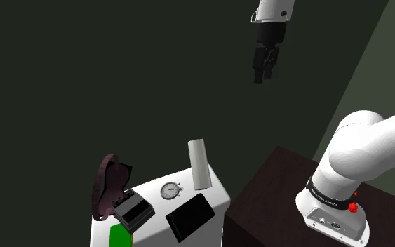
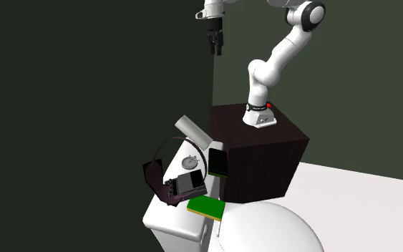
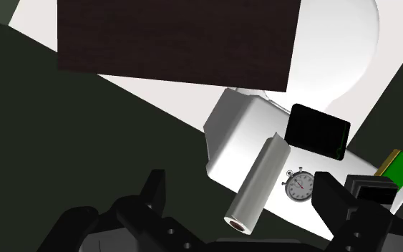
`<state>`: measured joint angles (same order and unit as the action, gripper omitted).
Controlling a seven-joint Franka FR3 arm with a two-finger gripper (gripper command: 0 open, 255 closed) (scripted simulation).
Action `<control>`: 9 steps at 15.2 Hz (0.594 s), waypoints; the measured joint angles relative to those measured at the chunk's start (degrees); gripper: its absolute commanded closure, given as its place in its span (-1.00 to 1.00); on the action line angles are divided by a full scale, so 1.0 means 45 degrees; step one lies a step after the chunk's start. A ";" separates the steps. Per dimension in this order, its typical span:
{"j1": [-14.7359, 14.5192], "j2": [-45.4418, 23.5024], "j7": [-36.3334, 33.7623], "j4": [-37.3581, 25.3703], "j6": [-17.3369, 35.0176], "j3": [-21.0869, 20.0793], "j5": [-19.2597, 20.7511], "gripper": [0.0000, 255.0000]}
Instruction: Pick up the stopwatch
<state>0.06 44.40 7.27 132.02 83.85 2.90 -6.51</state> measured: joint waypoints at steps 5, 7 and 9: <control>-0.0221 -0.0171 -0.0223 0.0890 0.1161 -0.0534 -0.0243 -1.00; -0.0402 -0.0334 -0.0439 0.1434 0.1948 -0.0947 -0.0452 -1.00; -0.0563 -0.0689 -0.0594 0.1774 0.2712 -0.1311 -0.0613 -1.00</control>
<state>-2.47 41.30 4.60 140.01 96.06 -3.00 -9.27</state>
